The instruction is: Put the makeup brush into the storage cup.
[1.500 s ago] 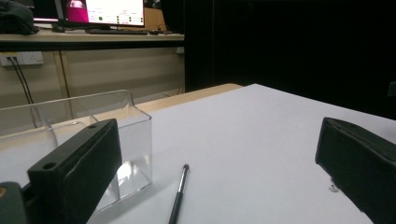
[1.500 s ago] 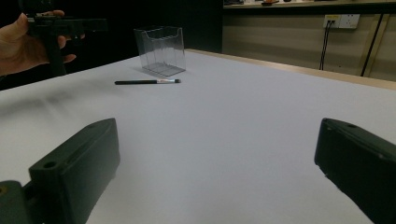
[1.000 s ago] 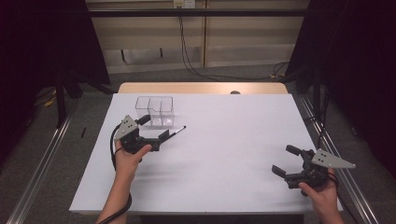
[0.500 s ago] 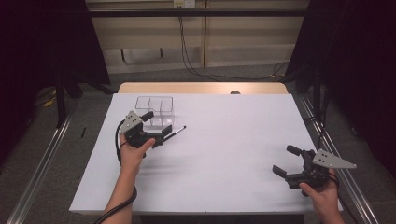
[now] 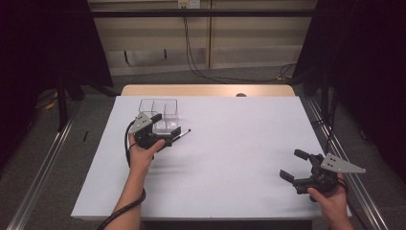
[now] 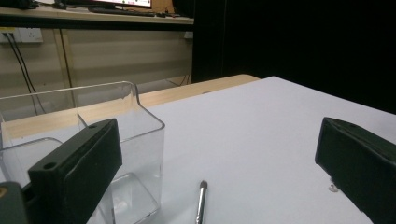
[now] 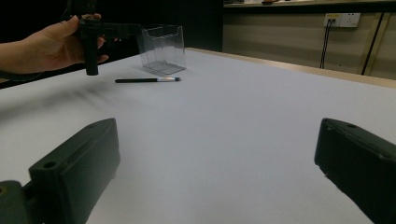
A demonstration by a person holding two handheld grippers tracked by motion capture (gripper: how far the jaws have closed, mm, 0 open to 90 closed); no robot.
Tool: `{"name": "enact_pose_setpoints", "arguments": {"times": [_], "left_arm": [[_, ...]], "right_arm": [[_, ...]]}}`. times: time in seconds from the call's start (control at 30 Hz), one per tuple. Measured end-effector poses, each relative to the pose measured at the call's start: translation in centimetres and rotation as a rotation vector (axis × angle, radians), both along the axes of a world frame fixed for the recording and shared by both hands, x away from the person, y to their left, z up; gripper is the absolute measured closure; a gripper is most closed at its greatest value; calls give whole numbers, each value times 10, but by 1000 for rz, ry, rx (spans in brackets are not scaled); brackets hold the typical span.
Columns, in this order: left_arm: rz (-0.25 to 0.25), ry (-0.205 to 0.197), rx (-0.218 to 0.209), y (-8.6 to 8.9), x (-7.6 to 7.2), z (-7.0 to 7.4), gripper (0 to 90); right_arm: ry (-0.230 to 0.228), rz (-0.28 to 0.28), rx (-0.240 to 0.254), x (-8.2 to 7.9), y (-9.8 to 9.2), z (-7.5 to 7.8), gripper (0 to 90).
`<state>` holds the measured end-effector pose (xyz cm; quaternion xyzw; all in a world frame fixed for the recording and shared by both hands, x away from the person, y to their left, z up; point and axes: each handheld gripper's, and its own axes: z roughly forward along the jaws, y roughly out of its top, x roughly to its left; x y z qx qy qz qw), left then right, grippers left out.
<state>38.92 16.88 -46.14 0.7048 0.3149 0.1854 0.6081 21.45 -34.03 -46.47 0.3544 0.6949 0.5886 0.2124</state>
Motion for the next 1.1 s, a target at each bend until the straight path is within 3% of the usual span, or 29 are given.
{"name": "enact_pose_setpoints", "arguments": {"times": [0.4,0.5,0.6,0.63,0.7,0.97,1.0,1.1], "left_arm": [[5,9,1,-4,6,1,5],[3,6,18,-3,9,1,6],[5,25,21,-5,10,0,6],[-7,23,57,-6,11,-1,6],[-14,44,57,-6,12,-1,6],[-23,93,137,-7,16,4,6],[-31,108,165,-8,18,5,6],[-39,117,180,-9,20,6,6]], "right_arm": [[0,-3,-1,0,0,0,0],[-1,-1,-2,0,0,0,0],[-1,0,-1,0,0,0,0],[-2,1,-3,0,0,0,0],[0,2,1,0,0,0,0],[5,1,2,0,0,0,0],[4,3,3,0,0,-1,0],[6,6,-1,0,1,-1,0]]}}
